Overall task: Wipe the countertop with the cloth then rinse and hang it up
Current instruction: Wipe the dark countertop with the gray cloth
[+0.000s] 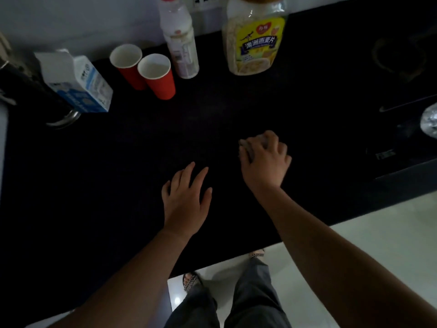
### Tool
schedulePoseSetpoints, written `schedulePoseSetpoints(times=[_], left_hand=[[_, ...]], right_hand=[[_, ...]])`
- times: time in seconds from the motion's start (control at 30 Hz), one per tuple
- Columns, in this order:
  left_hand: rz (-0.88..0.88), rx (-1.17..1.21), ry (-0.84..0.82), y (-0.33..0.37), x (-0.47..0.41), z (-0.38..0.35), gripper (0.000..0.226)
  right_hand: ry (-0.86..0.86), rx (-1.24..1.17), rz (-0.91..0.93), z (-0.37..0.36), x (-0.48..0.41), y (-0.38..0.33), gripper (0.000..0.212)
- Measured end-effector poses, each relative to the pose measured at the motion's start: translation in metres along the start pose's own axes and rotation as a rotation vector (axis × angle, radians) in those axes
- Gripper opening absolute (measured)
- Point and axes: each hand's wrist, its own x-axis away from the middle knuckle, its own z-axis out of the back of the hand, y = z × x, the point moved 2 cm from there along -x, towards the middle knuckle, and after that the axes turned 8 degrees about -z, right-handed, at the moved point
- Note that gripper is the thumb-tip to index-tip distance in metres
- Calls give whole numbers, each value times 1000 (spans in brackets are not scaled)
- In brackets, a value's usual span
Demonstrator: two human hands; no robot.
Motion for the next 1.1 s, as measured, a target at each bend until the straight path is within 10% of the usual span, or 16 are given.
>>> schedulePoseSetpoints(times=[0.17, 0.53, 0.8, 1.1], left_hand=[[78, -27, 10, 8, -1, 1, 50], [122, 39, -12, 13, -2, 4, 51], [172, 39, 40, 16, -2, -1, 49], [159, 62, 34, 12, -1, -2, 48]], right_hand=[[-104, -24, 431, 4, 27, 16, 33], [-115, -49, 367, -15, -121, -54, 32], [-216, -78, 789, -18, -47, -49, 27], [-127, -9, 350, -16, -80, -47, 37]])
